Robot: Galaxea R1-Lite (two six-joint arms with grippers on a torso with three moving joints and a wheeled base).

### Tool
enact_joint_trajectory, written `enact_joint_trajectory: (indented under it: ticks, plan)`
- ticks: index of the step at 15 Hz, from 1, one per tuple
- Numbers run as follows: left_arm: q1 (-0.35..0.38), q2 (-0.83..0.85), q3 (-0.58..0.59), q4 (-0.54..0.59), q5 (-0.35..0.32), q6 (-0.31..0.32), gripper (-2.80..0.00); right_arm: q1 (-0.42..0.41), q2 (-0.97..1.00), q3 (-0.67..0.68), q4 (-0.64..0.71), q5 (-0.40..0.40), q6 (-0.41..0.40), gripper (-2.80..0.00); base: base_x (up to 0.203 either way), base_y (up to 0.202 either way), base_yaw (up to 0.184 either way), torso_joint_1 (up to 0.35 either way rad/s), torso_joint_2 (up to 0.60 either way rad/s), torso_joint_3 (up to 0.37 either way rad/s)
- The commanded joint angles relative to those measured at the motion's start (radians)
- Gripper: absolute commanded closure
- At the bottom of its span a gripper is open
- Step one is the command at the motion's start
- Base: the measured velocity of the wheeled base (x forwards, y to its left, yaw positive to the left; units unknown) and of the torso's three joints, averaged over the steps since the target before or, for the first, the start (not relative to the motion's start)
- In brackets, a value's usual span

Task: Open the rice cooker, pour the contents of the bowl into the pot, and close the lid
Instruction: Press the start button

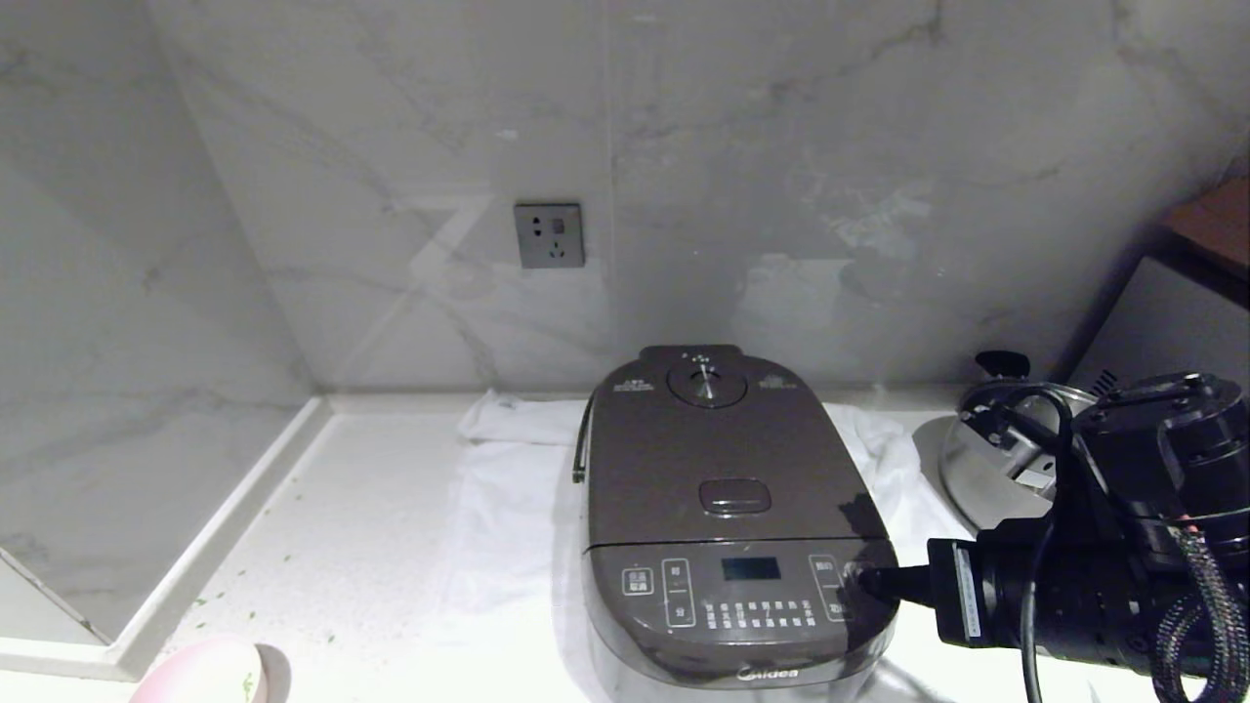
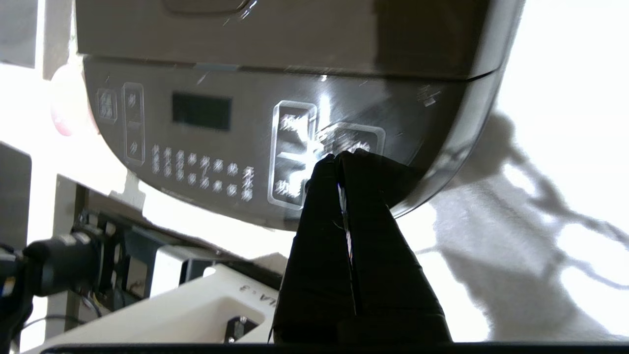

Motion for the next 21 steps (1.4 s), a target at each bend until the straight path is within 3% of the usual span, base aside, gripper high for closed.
enact_joint_trajectory:
  ticks: [1,13,16,21]
  plan:
    - [0.001,0.000,0.001,0.001,0.000,0.000,0.00,-0.020,0.014,-0.006,-0.006,0.002,-0.003,0.00,0.000,0.000,0.000,0.000,0.00,0.000]
    - [0.000,0.000,0.001,0.000,0.000,-0.001,0.00,-0.019,0.079,0.010,-0.029,0.027,0.004,0.00,0.000,0.000,0.000,0.000,0.00,0.000]
    - [0.000,0.002,0.001,0.000,0.001,-0.004,0.00,-0.020,0.099,0.049,-0.105,0.030,0.007,0.00,0.000,0.000,0.000,0.000,0.00,0.000]
    - [0.000,0.000,0.001,0.000,0.001,-0.004,0.00,-0.019,0.045,0.008,-0.106,0.026,0.008,0.00,0.000,0.000,0.000,0.000,0.00,0.000]
